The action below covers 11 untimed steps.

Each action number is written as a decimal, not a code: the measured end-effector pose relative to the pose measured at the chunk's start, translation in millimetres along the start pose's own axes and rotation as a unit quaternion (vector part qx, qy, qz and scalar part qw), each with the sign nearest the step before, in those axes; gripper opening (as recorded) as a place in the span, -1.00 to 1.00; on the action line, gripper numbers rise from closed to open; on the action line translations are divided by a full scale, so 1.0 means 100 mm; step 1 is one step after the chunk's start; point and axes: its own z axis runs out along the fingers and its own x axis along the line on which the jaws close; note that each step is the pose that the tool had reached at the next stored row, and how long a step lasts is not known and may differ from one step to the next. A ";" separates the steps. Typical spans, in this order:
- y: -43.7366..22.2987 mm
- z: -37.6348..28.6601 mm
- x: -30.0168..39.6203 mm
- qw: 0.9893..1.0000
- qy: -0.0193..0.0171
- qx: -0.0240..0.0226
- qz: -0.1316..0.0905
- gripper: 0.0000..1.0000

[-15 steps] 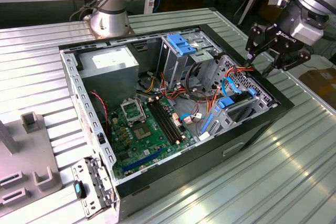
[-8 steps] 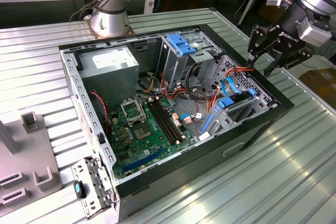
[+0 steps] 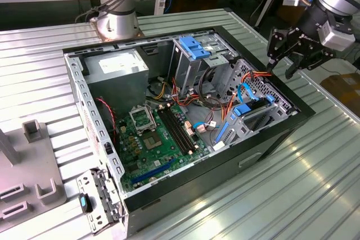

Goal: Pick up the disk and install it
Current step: 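Insert the first disk wire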

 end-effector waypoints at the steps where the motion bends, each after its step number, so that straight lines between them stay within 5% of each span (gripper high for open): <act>1: 0.025 0.003 -0.028 1.000 0.004 0.003 -0.002 0.07; 3: 0.031 0.008 -0.033 1.000 0.009 0.008 -0.007 0.07; 8: 0.046 0.038 -0.047 0.999 0.014 0.014 -0.027 0.07; 11: 0.085 0.037 -0.091 0.999 0.016 0.013 -0.030 0.07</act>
